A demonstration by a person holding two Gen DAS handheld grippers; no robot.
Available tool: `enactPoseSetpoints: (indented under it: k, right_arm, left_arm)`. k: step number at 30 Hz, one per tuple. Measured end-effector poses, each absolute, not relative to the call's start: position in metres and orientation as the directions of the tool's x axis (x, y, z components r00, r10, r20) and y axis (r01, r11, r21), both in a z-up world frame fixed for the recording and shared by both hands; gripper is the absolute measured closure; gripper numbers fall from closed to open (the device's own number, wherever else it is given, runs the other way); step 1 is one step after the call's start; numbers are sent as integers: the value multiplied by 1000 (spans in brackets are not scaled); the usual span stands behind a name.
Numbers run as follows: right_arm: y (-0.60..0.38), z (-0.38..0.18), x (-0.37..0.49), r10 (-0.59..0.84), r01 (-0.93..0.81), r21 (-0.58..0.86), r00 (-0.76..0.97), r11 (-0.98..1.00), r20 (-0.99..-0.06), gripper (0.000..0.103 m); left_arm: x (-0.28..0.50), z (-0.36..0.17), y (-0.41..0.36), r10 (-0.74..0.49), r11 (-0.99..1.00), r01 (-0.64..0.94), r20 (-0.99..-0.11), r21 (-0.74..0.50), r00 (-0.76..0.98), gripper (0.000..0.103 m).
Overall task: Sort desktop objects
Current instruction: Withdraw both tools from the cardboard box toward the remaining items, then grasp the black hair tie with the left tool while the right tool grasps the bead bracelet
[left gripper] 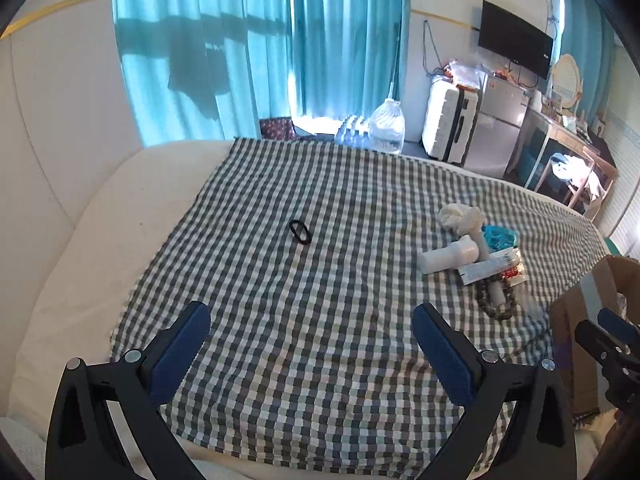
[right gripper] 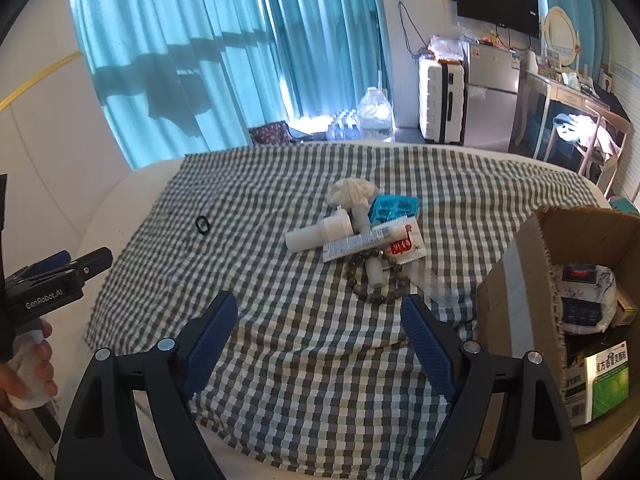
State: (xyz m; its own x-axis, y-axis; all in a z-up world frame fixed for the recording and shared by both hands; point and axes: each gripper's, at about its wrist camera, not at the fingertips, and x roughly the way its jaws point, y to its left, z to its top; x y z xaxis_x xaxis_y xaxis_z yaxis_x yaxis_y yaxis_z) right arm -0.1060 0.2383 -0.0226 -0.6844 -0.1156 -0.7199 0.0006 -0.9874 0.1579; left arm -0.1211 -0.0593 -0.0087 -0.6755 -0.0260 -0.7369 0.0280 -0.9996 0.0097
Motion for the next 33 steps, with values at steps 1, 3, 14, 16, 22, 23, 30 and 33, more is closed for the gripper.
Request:
enactPoseSetpoints:
  k: [1,3,14,16,22,23,30,33]
  right_arm:
    - [238,-29,-111,-116,-2,160,-675,-987,-729,19]
    - [237,-38,-120,-110,-11,155,-656,-988,-747,19]
    - [249,-86,-171,-79,-99,169,-590,-981,-803,19]
    - [251,-96,-180,-67,-111,159,-575,-981,-815,19]
    - [261,-131,-207,-56,-164,164,-520,-973,-853,19]
    - [261,-138,-211,-48,-165,151,-507,-975,-861,19]
    - [268,-164,-230,-10,-202,117,-467,-972,-884,19]
    - [264,-168,-236,21,-190,77,-468,-979,-883,21]
  left_arm:
    - [-124,-15,-61,-24,-1000,29,-741,6,-671,0]
    - [-131,-25,-63,-22,-1000,29,-746,4,-666,0]
    - [-190,-87,-91,-23,-994,103,-807,-48,-590,0]
    - [-204,-98,-89,-1,-993,98,-812,-70,-583,0]
    - [-254,-133,-82,22,-992,92,-823,-90,-567,0]
    - [-263,-138,-81,28,-991,94,-827,-97,-561,0]
    - [-323,-164,-72,11,-992,98,-845,-75,-535,0]
    - [-341,-175,-70,16,-993,92,-848,-76,-529,0]
